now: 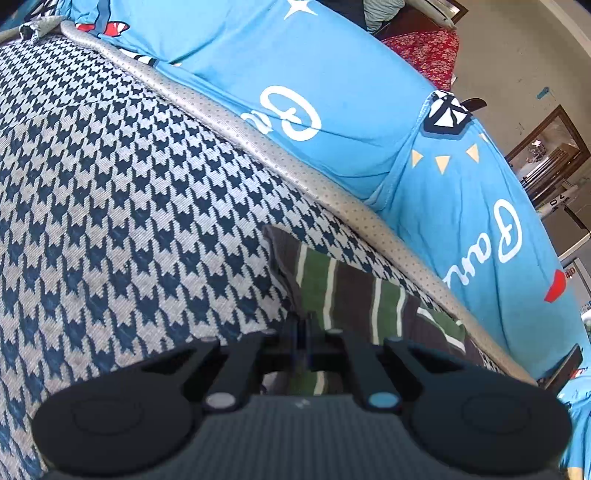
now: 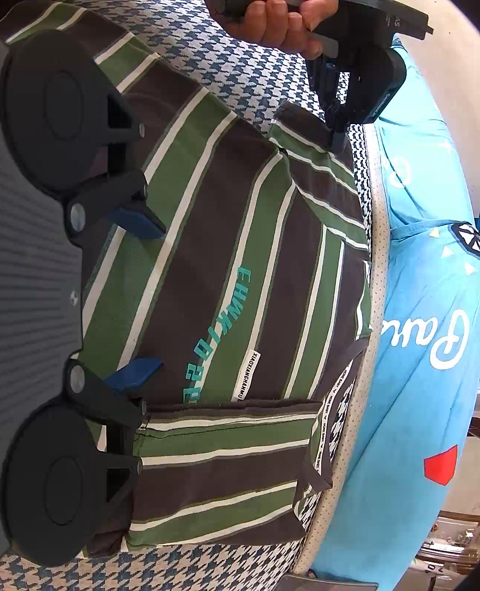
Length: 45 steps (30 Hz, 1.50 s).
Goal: Fold clothes
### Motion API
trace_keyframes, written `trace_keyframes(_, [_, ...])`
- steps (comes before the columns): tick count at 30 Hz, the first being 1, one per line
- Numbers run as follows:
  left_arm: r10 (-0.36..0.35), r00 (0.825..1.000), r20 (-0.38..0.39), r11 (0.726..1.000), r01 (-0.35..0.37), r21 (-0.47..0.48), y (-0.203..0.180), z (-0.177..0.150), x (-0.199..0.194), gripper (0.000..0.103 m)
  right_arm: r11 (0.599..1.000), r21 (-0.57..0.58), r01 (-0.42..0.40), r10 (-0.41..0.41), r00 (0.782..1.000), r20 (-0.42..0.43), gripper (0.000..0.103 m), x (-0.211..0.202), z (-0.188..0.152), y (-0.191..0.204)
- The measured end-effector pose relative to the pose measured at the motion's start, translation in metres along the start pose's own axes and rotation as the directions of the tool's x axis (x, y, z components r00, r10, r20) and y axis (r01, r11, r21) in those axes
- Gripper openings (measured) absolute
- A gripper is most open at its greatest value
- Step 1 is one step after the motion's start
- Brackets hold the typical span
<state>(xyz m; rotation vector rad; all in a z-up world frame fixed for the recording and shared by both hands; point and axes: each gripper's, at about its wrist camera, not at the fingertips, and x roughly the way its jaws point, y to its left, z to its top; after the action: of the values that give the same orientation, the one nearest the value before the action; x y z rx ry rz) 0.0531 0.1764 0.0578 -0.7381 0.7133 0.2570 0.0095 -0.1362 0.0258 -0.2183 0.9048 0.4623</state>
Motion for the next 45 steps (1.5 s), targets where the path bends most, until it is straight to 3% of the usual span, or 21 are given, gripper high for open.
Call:
trace_keyframes(4, [-0.073, 0.997, -0.001, 0.995, 0.073, 0.071, -0.034, -0.013, -0.007, 0.003, 1.0, 0.0, 0.004, -0.004, 1.0, 0.0, 0.071, -0.002, -0.002, -0.006])
trace_keyframes(8, [-0.167, 0.984, -0.057, 0.973, 0.174, 0.152, -0.075, -0.041, -0.007, 0.003, 1.0, 0.011, 0.021, -0.021, 1.0, 0.001, 0.071, -0.005, -0.003, -0.013])
trace_keyframes(10, [-0.203, 0.973, -0.112, 0.956, 0.221, 0.19, -0.093, -0.062, -0.002, 0.003, 0.999, 0.024, 0.023, -0.023, 1.0, -0.001, 0.071, -0.005, -0.004, -0.019])
trace_keyframes(13, [-0.246, 0.942, -0.229, 0.931, 0.295, 0.215, -0.111, -0.1, 0.014, 0.005, 0.999, 0.033, 0.018, -0.018, 1.0, -0.003, 0.071, -0.007, -0.005, -0.023])
trace_keyframes(17, [-0.227, 0.912, -0.342, 0.911, 0.323, 0.256, -0.125, -0.133, 0.032, 0.007, 0.999, 0.027, 0.017, -0.017, 1.0, -0.002, 0.071, -0.008, -0.005, -0.026])
trace_keyframes(19, [-0.233, 0.903, -0.36, 0.909, 0.334, 0.25, -0.126, -0.138, 0.034, 0.016, 0.999, 0.029, 0.016, -0.016, 1.0, -0.002, 0.071, -0.009, -0.005, -0.027])
trace_keyframes(21, [-0.233, 0.913, -0.334, 0.912, 0.324, 0.25, -0.125, -0.133, 0.029, 0.038, 0.999, 0.03, 0.014, -0.014, 1.0, -0.002, 0.071, -0.01, -0.005, -0.029])
trace_keyframes(27, [-0.22, 0.951, -0.216, 0.928, 0.272, 0.253, -0.114, -0.101, 0.01, 0.051, 0.999, 0.044, 0.016, -0.017, 1.0, 0.01, 0.071, -0.014, -0.003, -0.035])
trace_keyframes(33, [-0.089, 0.983, -0.164, 0.942, 0.136, 0.306, -0.102, -0.093, 0.011, 0.051, 0.996, 0.091, 0.02, -0.027, 0.997, 0.074, 0.071, -0.025, -0.001, -0.044])
trace_keyframes(38, [-0.051, 0.982, -0.183, 0.934, 0.112, 0.34, -0.098, -0.098, 0.014, 0.051, 0.993, 0.115, 0.017, -0.028, 0.995, 0.094, 0.07, -0.024, 0.003, -0.05])
trace_keyframes(45, [0.026, 0.986, -0.165, 0.897, 0.049, 0.439, -0.099, -0.111, 0.016, 0.056, 0.994, 0.106, 0.026, -0.034, 0.996, 0.078, 0.054, -0.02, 0.004, -0.048])
